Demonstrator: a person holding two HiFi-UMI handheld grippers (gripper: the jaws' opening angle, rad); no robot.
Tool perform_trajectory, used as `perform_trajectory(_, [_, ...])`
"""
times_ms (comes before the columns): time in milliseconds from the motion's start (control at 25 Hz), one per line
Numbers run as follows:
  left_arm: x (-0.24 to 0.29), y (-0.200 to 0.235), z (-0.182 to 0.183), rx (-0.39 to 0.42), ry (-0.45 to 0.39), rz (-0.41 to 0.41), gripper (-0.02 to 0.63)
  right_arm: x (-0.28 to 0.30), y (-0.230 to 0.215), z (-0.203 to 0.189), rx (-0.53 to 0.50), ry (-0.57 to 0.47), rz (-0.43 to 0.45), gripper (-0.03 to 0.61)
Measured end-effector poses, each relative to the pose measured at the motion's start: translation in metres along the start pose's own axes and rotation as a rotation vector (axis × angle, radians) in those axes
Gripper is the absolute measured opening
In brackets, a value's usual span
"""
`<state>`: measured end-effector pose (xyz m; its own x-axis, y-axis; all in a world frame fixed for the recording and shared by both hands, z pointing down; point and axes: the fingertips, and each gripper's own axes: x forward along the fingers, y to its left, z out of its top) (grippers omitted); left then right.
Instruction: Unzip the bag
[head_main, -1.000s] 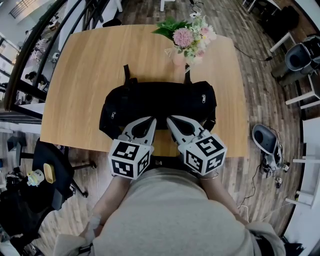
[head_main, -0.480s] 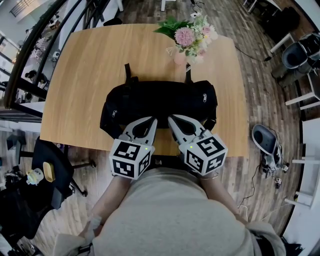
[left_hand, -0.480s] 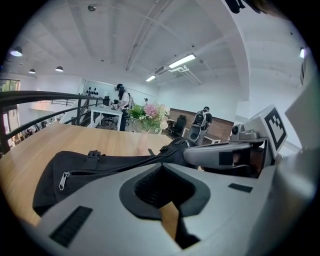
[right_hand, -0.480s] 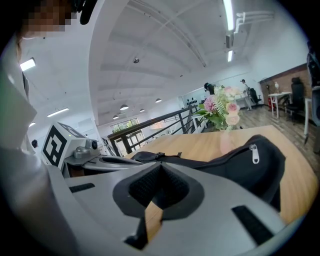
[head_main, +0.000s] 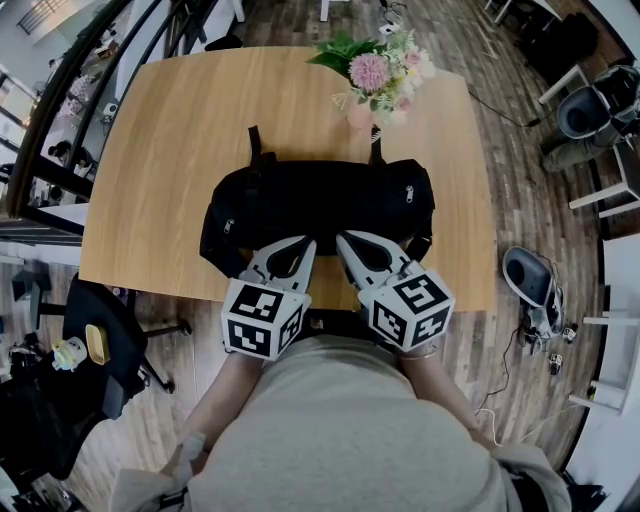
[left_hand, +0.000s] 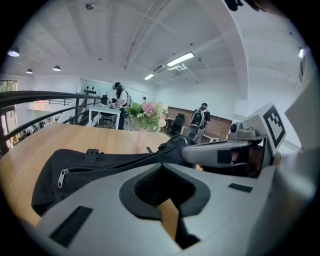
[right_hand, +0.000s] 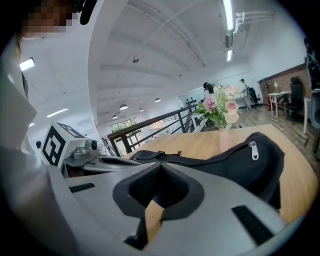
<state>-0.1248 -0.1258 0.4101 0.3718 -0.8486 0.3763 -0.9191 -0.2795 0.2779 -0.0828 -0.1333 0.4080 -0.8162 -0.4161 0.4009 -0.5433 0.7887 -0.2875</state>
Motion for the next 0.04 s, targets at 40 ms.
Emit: perform_trajectory(40, [0.0008, -0.0015, -0.0007, 0.005, 0.005, -0.005, 0.021, 0.0001, 0.0002, -0.0005, 0.001, 0.002, 0.002, 0.005])
